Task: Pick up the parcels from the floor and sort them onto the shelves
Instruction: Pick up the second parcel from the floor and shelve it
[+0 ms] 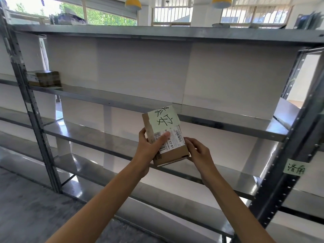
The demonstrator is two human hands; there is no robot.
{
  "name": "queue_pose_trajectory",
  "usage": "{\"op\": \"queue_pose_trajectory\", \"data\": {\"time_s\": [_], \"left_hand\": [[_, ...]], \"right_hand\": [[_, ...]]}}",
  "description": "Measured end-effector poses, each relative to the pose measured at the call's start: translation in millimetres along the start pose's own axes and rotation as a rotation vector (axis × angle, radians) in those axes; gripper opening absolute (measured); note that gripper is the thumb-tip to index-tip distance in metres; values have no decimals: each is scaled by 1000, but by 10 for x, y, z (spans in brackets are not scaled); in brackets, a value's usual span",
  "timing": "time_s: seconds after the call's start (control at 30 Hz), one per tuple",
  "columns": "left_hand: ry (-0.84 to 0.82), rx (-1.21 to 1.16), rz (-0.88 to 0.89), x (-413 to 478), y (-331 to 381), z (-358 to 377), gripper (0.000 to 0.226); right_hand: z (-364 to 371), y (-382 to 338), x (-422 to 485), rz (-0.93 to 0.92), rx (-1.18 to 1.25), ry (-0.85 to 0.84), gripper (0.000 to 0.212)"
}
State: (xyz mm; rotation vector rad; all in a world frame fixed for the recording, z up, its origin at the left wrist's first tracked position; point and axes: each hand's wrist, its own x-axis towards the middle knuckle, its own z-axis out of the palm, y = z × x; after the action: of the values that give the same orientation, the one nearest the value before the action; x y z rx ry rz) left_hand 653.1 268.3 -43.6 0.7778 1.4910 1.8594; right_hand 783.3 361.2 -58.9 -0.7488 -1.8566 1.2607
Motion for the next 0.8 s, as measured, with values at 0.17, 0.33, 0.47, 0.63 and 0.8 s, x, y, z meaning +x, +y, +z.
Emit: {"op": "queue_pose_trajectory", "data": {"time_s": [0.17,0.33,0.47,0.63,0.8], "left_hand": [[117,-73,16,92,-36,71,104],[111,-76,117,111,-70,210,94],[61,-40,180,110,-65,248,90],[-28,92,122,97,10,163,72],[-7,256,145,109,108,-15,99]], "right_hand": [[56,-60,-50,70,22,-137,45],[77,-95,-53,39,63,-180,56],[30,-75,-16,14,92,-97,70],[-124,-35,10,-1,174,-42,50],[-228,6,25,10,186,-51,63]]}}
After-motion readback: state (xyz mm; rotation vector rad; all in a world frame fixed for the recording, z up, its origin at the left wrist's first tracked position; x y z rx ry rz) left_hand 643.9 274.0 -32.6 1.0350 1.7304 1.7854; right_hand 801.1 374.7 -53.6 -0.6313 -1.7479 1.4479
